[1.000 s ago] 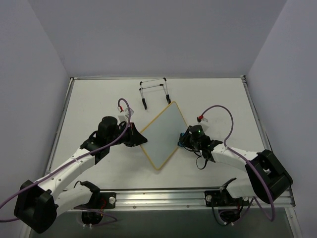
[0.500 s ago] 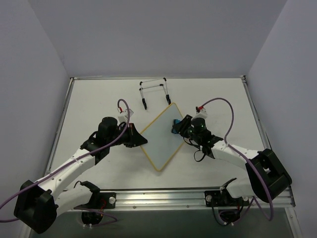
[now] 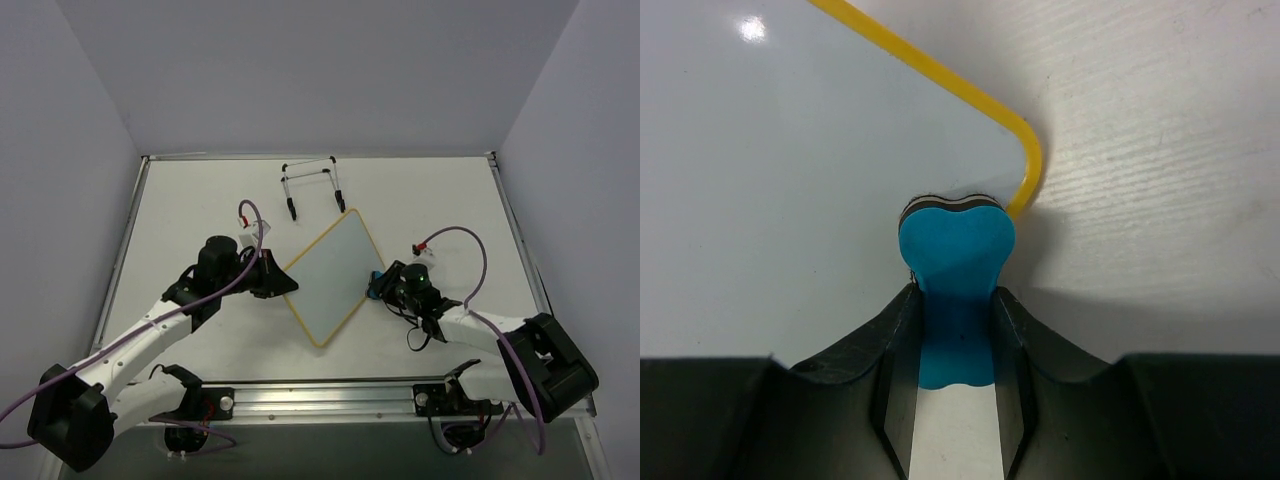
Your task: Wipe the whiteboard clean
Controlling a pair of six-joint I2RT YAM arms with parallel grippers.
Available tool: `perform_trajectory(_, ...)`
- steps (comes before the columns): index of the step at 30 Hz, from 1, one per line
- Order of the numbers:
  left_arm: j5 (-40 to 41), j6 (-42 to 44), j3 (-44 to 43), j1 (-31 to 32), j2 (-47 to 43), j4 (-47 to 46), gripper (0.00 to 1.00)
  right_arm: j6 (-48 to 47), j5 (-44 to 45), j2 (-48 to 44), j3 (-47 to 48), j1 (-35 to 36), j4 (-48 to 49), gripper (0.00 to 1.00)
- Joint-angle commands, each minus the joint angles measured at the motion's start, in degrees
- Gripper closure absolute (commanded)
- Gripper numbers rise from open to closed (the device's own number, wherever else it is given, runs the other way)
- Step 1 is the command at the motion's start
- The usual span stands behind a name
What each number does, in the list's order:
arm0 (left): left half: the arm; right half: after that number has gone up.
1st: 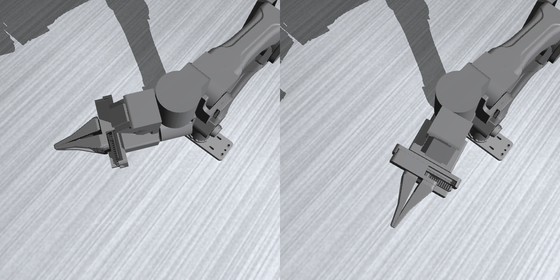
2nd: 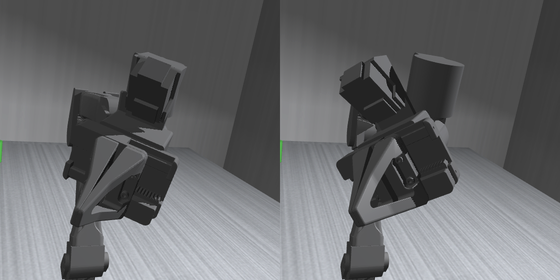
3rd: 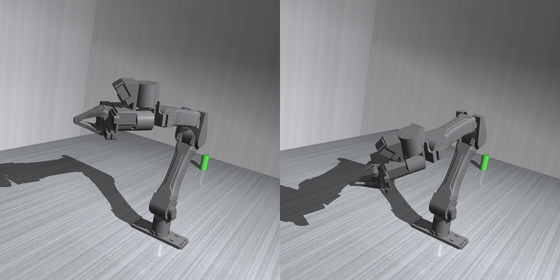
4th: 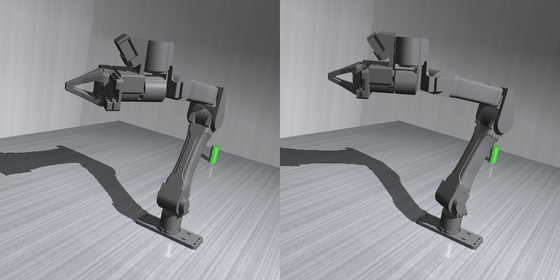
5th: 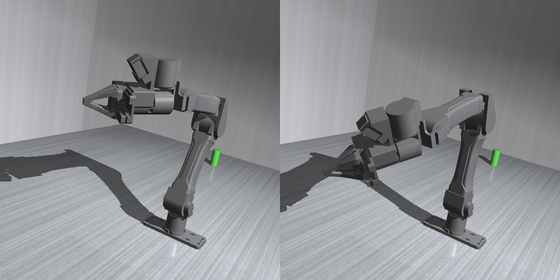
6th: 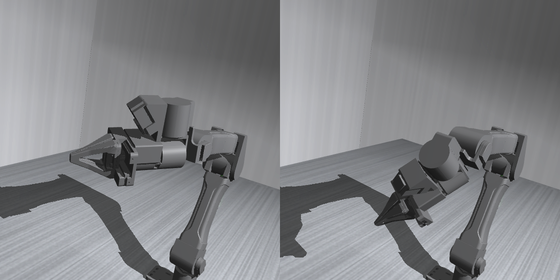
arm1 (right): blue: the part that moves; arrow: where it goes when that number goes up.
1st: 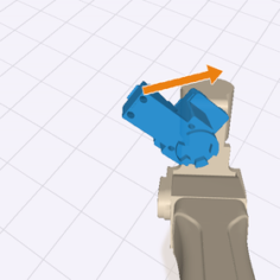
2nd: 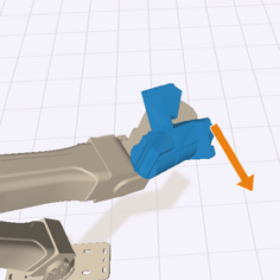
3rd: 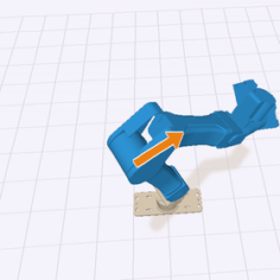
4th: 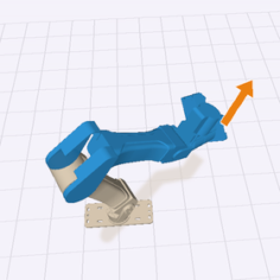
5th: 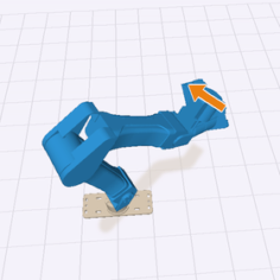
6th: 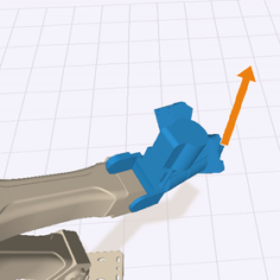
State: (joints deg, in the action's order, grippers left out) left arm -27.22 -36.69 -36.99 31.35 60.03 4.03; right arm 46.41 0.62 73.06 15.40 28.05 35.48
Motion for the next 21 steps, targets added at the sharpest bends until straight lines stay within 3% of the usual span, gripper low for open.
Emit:
perform_trajectory(1,-6.4,0.4,-2.9,1.1,-3.2,-1.5,0.98,0.0,0.5,-4.6,2.6,-0.4,-10.3,1.00)
perform_trajectory(5,-3.8,2.4,-4.0,1.0,-4.4,2.6,0.98,-3.2,4.6,-15.5,8.8,-0.6,-22.7,1.00)
perform_trajectory(8,-3.5,2.9,-4.2,1.1,-5.3,3.6,0.98,-8.4,7.0,-17.9,15.9,-1.6,-32.0,1.00)
perform_trajectory(12,-2.5,3.3,-4.3,1.0,-6.4,4.3,0.98,-15.0,5.0,-14.7,24.7,-7.0,-41.6,1.00)
perform_trajectory(16,-1.4,3.6,-4.5,1.0,-7.7,5.5,0.98,-19.0,0.3,-11.5,29.0,-11.1,-45.1,1.00)
perform_trajectory(21,-1.4,4.1,-5.6,1.0,-8.4,7.1,0.98,-26.4,1.3,-2.6,35.3,-11.8,-53.3,1.00)
